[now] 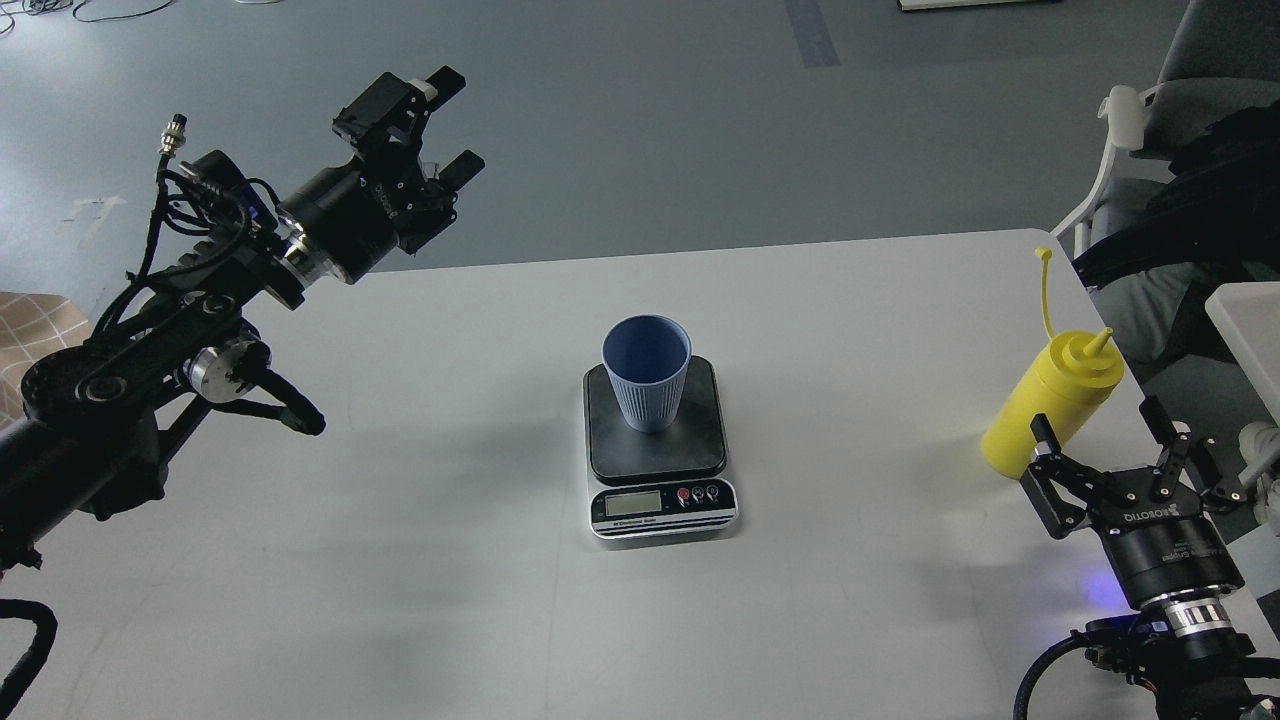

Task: Pour seasoning into cup on scale with both arms
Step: 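Lower the right gripper to the yellow squeeze bottle, then close the right gripper around the yellow bottle and lift it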

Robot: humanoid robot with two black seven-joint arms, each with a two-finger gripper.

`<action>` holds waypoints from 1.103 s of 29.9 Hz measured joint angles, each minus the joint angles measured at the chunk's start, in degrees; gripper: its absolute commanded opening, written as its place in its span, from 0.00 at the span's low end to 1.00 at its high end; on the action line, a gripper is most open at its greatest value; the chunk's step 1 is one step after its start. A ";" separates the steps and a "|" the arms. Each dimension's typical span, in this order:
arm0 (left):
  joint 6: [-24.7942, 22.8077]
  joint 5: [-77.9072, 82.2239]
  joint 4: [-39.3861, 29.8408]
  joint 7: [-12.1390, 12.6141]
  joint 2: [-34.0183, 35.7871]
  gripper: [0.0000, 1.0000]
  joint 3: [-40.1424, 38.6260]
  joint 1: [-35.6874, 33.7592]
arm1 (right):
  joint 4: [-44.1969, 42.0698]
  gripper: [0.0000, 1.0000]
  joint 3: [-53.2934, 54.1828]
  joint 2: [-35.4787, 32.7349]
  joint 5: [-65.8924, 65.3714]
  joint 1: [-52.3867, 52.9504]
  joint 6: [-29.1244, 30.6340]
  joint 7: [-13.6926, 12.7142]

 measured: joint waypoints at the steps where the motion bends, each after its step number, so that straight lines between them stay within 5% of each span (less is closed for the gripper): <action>1: 0.00 0.01 -0.25 0.00 0.11 1.00 0.00 0.05 | -0.61 1.00 -0.07 0.00 -0.03 0.74 0.00 0.00; 33: 0.18 0.79 -4.33 0.00 3.74 1.00 0.00 0.13 | -13.32 1.00 -0.27 0.00 -5.43 10.00 0.00 0.84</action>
